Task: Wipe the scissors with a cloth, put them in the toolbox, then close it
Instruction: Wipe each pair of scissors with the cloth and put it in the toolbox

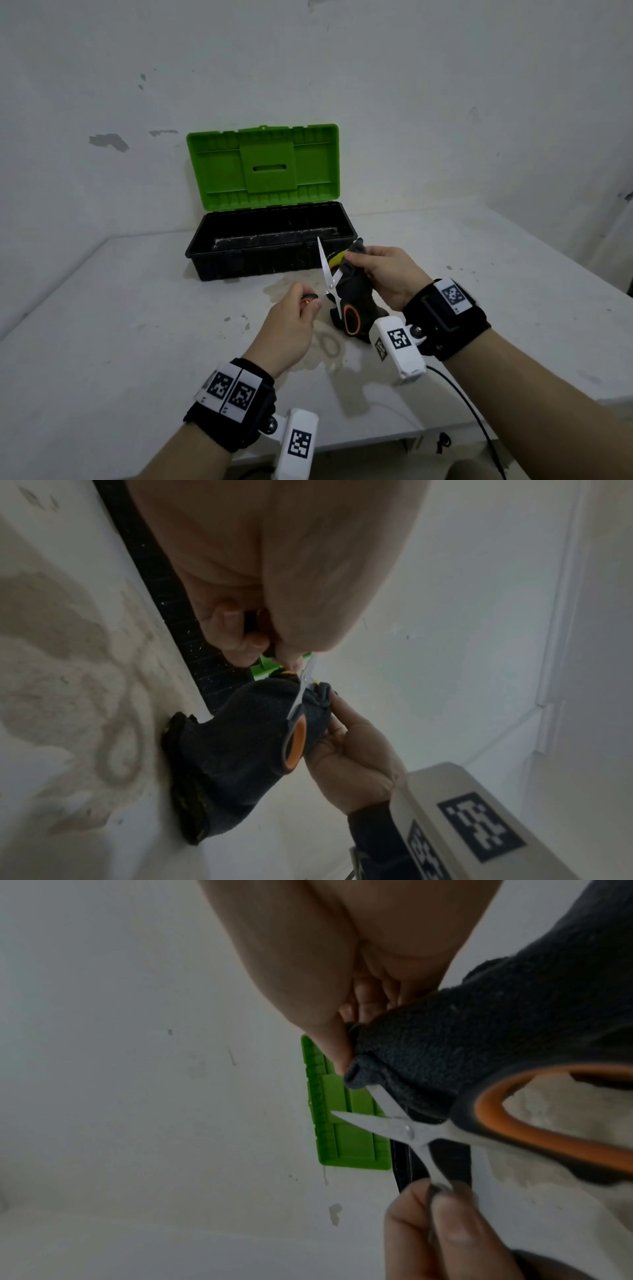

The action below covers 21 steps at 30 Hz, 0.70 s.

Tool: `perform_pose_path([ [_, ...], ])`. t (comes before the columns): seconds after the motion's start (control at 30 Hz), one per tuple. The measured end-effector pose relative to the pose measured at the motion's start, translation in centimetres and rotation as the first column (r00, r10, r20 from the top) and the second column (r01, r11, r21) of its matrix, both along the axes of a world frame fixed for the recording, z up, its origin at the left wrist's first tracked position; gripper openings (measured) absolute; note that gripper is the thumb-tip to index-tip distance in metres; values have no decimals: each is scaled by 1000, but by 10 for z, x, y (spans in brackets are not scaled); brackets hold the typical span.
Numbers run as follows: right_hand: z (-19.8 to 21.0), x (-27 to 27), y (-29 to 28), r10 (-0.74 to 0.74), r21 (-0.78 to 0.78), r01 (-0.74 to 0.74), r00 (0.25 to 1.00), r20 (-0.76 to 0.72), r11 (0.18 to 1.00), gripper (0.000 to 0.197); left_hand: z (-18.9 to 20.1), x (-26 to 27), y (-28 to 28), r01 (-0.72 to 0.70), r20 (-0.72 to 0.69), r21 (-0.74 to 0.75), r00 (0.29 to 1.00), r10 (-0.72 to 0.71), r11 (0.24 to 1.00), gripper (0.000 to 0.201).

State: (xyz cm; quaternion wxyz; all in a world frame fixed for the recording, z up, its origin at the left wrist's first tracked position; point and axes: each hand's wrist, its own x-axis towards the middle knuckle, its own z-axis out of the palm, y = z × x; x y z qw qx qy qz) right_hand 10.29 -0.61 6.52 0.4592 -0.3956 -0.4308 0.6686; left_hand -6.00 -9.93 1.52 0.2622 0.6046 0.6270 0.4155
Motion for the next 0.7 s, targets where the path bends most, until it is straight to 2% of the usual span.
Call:
perform_pose_path([
  [0.13, -1, 11, 14, -106, 31, 107, 994, -10, 994, 11, -2, -3, -1, -12, 30, -18, 999, 12, 1000, 10],
  [0.23, -5, 22, 18, -136, 19, 136, 990, -39, 990, 19, -4, -11, -1, -90, 106, -27, 990, 92, 996, 14],
  [0.3, -9, 22, 13, -35, 29, 33, 998, 59, 999, 19, -4, -17, 2, -133, 131, -19, 982, 134, 991, 17],
  [0.37, -14, 17, 4, 89, 73, -107, 972, 217, 992, 15, -3, -20, 6, -151, 134, -23, 979, 153, 988, 20],
  [0.5, -15, 8, -10, 206, 146, -315, 844, 495, 938, 11, -3, -19, 9, -153, 127, -13, 980, 153, 988, 22],
  [0.63, -17, 3, -15, 374, 53, -500, 709, 597, 864, 15, 0, -18, 10, -149, 116, -3, 982, 148, 989, 20],
  [0.7, -20, -1, -16, 419, 19, -524, 701, 577, 851, 17, 1, -18, 10, -150, 105, 7, 983, 149, 989, 18],
])
